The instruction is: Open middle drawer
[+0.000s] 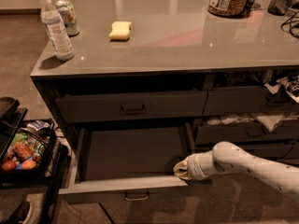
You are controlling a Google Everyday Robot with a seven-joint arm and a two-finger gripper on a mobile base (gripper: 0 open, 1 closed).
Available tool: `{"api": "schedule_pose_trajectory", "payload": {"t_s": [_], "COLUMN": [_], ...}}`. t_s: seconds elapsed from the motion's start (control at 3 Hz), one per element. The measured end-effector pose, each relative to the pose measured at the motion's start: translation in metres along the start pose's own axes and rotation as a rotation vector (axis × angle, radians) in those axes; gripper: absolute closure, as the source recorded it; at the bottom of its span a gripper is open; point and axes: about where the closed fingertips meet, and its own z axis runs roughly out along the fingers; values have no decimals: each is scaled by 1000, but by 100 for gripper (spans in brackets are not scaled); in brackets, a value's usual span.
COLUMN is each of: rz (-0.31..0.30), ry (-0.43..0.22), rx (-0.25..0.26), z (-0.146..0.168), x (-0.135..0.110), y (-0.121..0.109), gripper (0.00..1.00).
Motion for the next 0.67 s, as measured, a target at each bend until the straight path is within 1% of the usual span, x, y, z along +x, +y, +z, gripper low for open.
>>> {"api": "schedule_pose_trajectory", "payload": {"t_s": [0.33,0.67], "rz": [51,53], "ry": [-43,-44], "rx": [-113,-118], "z": [12,12], "x": [-1,-1], "y": [28,29], "gripper": [100,100]}}
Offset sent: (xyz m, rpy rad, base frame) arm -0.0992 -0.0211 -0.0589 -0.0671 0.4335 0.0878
